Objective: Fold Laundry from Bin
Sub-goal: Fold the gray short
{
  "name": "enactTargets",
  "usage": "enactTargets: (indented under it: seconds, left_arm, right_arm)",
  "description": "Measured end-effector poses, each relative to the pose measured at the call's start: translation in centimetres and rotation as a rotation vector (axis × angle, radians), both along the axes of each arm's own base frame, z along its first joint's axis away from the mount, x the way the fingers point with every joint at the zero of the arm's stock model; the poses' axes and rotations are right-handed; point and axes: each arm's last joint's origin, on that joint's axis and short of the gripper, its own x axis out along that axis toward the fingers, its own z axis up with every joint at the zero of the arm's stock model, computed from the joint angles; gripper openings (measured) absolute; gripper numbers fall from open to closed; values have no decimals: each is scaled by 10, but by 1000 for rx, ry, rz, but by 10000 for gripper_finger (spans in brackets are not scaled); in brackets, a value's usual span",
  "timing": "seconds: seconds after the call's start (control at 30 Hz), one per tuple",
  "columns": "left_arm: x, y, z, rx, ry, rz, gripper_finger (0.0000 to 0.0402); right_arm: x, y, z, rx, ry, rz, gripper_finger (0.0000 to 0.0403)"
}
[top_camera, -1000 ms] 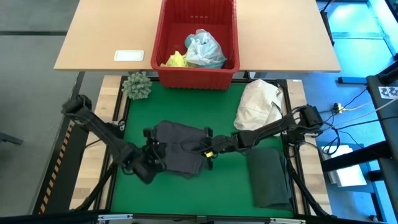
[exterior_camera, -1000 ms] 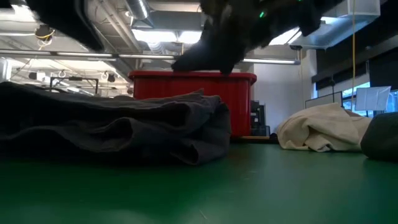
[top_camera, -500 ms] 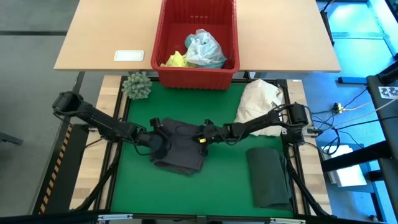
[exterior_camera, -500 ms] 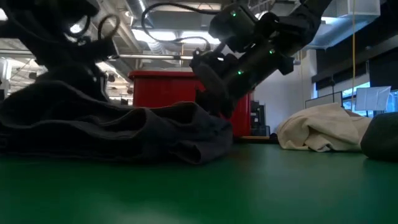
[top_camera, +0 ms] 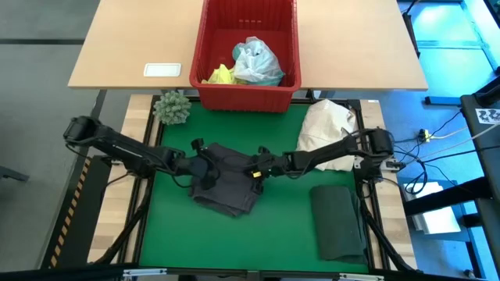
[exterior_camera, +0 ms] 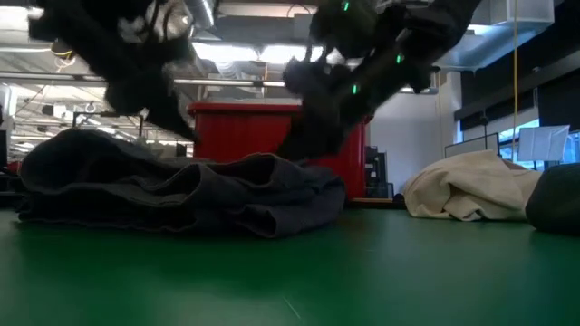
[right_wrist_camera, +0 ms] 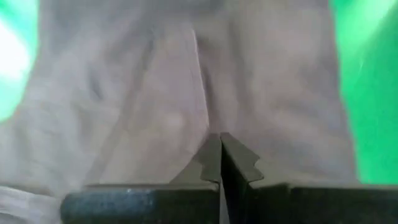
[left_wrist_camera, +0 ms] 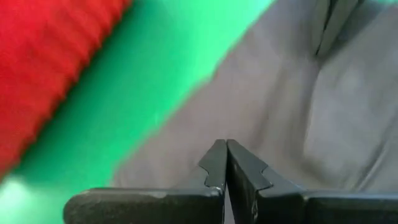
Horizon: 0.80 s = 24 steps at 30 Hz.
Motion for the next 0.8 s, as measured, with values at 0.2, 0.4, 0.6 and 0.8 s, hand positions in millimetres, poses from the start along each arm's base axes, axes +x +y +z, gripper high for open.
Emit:
enactTargets:
  seconds: [0.2, 0.4, 0.6, 0.8]
  left_arm:
    - [8, 2, 34, 123, -22, -20, 1]
    - [2, 28, 13, 71, 67, 31, 1]
    - [-11, 52, -12, -35, 107, 104, 0]
    - [-18, 61, -25, -120, 91, 114, 0]
  right_arm:
    - [-4, -1, 24, -11, -63, -9, 1]
    - [-11, -12, 5, -81, 68, -118, 1]
    - [-19, -32, -9, -54, 97, -183, 1]
    - [-25, -42, -17, -16, 108, -187, 1]
